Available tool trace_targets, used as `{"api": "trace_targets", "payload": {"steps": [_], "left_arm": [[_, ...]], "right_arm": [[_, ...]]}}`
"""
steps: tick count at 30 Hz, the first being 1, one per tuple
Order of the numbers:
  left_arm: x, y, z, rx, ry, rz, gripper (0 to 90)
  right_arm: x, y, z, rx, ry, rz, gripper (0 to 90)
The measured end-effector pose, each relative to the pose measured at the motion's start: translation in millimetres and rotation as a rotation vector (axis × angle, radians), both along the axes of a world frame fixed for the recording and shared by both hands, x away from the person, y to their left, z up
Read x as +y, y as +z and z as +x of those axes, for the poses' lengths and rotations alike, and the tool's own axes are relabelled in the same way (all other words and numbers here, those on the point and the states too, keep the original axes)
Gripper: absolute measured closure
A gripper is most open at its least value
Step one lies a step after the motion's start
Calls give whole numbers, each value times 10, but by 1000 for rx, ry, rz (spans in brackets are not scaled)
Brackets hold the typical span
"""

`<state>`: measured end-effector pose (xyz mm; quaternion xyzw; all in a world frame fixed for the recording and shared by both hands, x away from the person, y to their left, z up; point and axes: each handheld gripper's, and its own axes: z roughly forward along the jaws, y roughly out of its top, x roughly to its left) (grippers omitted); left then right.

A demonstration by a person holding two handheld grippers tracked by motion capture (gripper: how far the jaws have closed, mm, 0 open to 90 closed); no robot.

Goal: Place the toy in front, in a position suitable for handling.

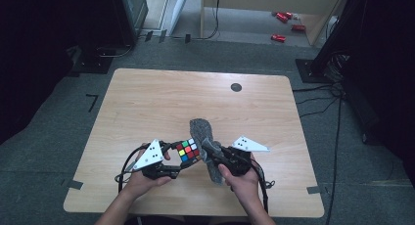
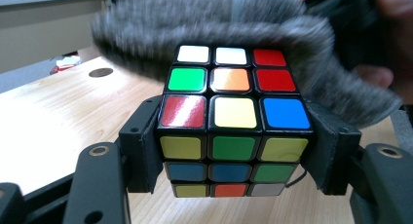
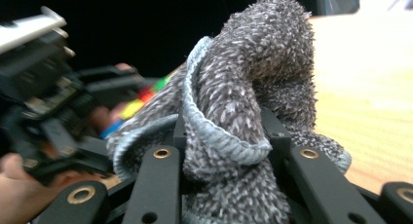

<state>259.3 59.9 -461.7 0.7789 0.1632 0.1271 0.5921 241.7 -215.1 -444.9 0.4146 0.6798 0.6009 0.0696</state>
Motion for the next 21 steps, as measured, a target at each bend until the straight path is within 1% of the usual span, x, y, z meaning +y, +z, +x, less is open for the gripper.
{"api": "trace_targets", "payload": {"steps": [1,3,4,5,8,10,11,13,14,15,16,17,18,19,21], "left_arm": [[-6,2,-6,-2,-2,-1,349],[-15,13,-21,-11,-3,2,349],[-14,18,-25,-13,-3,-1,349],[-10,23,-24,-13,-1,-5,349],[16,21,0,3,8,-16,349],[19,14,5,1,16,-11,349],[13,11,3,-8,21,2,350],[-8,5,-10,-22,26,25,350],[-13,5,-16,-21,21,23,350],[-13,11,-18,-14,15,12,350],[1,24,-13,2,2,-14,350],[23,41,-5,27,-12,-54,350],[41,57,2,37,-15,-80,350],[50,69,6,30,-7,-77,350],[50,59,6,10,16,-41,349]], "right_arm": [[-2,17,-5,-8,1,0,690],[-6,2,6,1,-2,4,689],[-10,-61,34,26,-7,-1,689],[-10,-61,34,26,-7,-1,689],[-8,-146,68,64,-11,-24,690],[1,-127,57,55,-11,-30,689],[3,-96,43,43,-8,-30,689],[2,-18,9,13,-5,-10,689],[4,16,-5,-3,-5,-7,689],[9,38,-14,-14,-7,-12,688],[10,40,-16,-18,-8,-13,687],[6,24,-8,-10,-6,-1,687],[2,-5,2,6,-7,5,687],[1,-38,16,13,-10,0,687],[6,-75,26,32,-11,-11,687]]}}
